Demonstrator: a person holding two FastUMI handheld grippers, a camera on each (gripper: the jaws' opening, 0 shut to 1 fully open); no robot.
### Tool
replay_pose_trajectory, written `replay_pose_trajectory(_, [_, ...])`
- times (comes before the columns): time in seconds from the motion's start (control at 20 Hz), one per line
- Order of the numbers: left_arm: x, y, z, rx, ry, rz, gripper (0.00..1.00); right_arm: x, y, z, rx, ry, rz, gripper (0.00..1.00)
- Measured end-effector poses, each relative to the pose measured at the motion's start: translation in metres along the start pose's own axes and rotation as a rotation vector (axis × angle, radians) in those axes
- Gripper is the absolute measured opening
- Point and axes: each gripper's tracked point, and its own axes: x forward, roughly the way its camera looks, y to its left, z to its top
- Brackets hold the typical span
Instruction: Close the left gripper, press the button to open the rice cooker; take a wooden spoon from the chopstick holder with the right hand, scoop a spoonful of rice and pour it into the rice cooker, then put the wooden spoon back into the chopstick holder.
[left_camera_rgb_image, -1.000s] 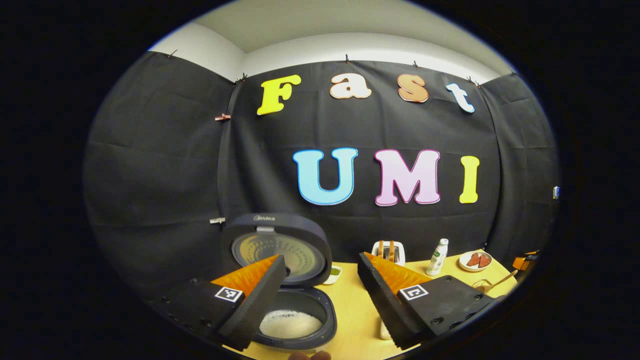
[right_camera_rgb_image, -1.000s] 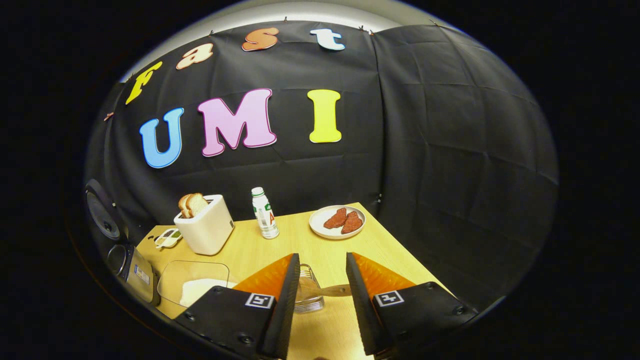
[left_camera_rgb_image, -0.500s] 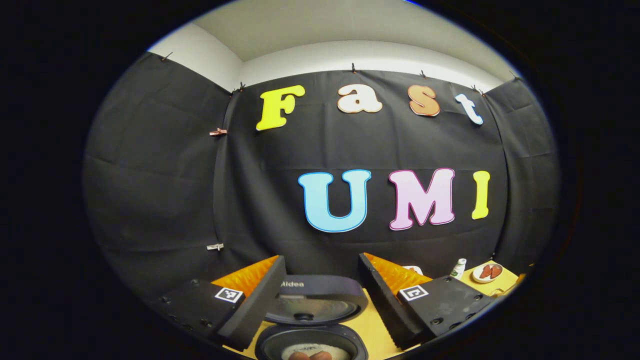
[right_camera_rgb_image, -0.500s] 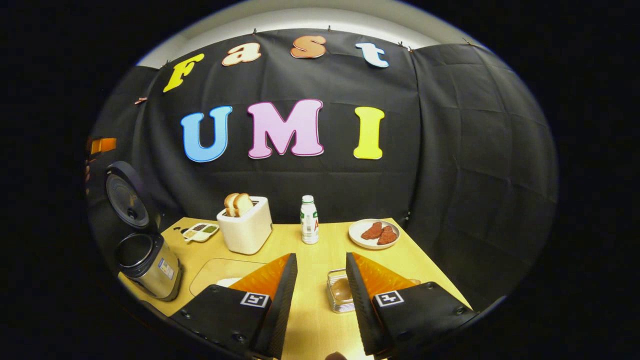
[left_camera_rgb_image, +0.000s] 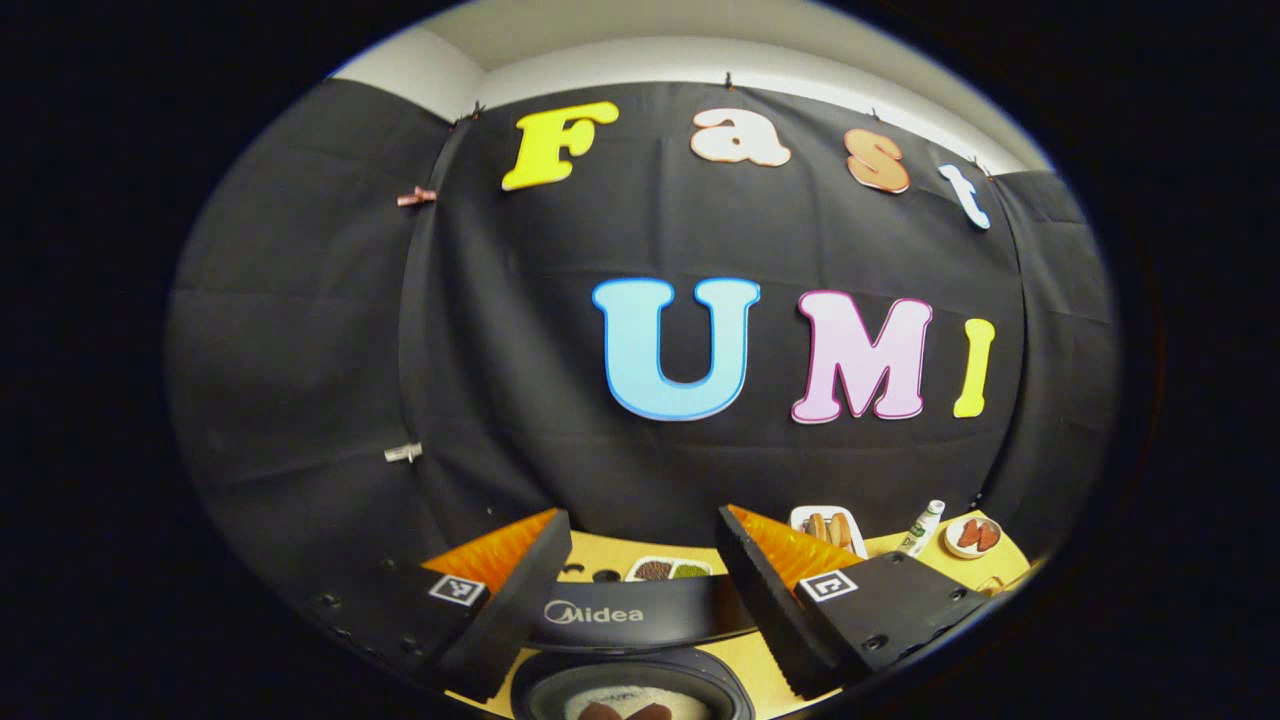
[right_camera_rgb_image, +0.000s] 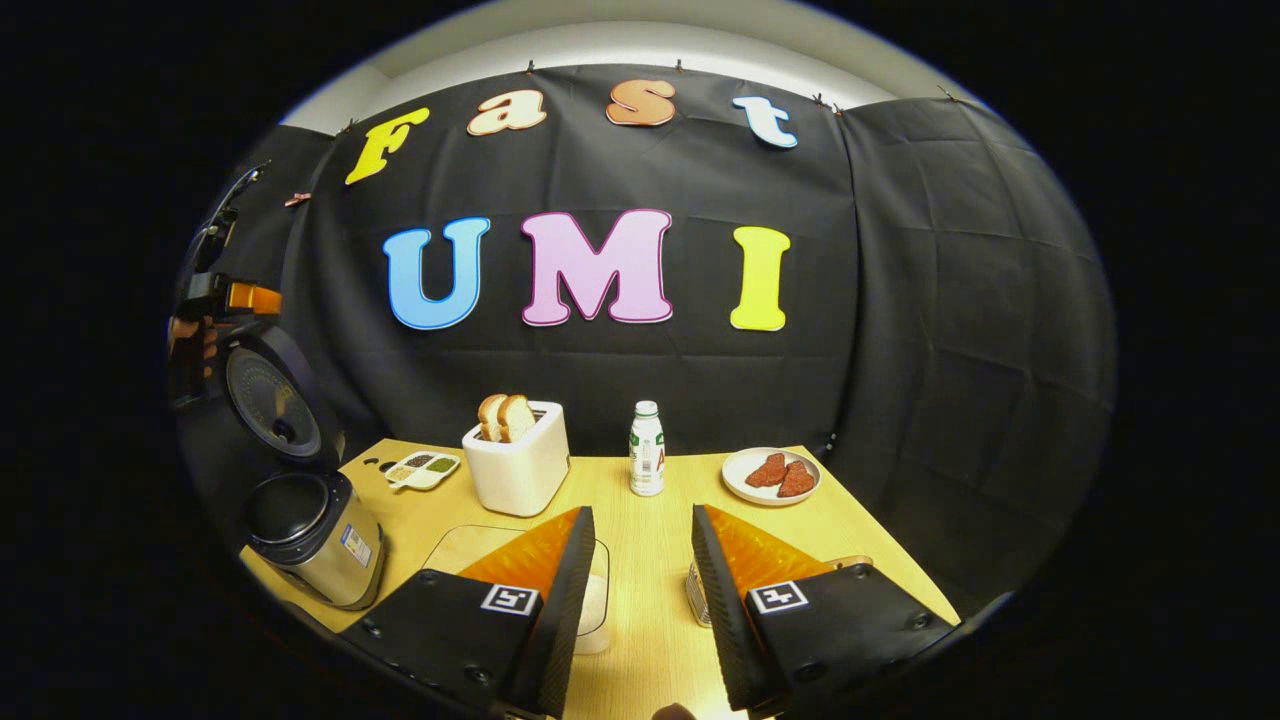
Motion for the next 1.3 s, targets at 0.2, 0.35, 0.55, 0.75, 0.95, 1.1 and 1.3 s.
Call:
replay_pose_trajectory(0.2, [-0.007,-0.003,-0.006,0.01,0.001,-0.004,0.99,-0.001,0.007,0.001,-0.023,-0.006,0.008,0.61])
replay_pose_trajectory(0.35, [-0.033,-0.005,-0.018,0.013,-0.021,0.0,0.99,-0.004,0.011,0.001,-0.023,-0.005,0.018,0.61])
replay_pose_trajectory(0.55, [-0.077,-0.009,-0.051,0.011,-0.059,0.007,0.99,-0.015,0.021,0.003,-0.031,-0.009,0.051,0.61])
replay_pose_trajectory(0.75, [-0.115,-0.017,-0.097,-0.017,-0.043,-0.015,0.98,-0.028,0.024,0.001,-0.041,-0.01,0.079,0.63])
replay_pose_trajectory(0.95, [-0.141,-0.019,-0.155,-0.035,0.02,-0.008,0.97,-0.04,0.025,0.001,-0.05,-0.013,0.09,0.63])
replay_pose_trajectory(1.1, [-0.149,-0.021,-0.189,-0.031,0.053,0.013,0.97,-0.048,0.026,0.004,-0.071,-0.027,0.095,0.64])
replay_pose_trajectory(1.3, [-0.156,-0.015,-0.203,0.028,0.009,0.088,0.99,-0.057,0.027,0.004,-0.083,-0.027,0.1,0.64])
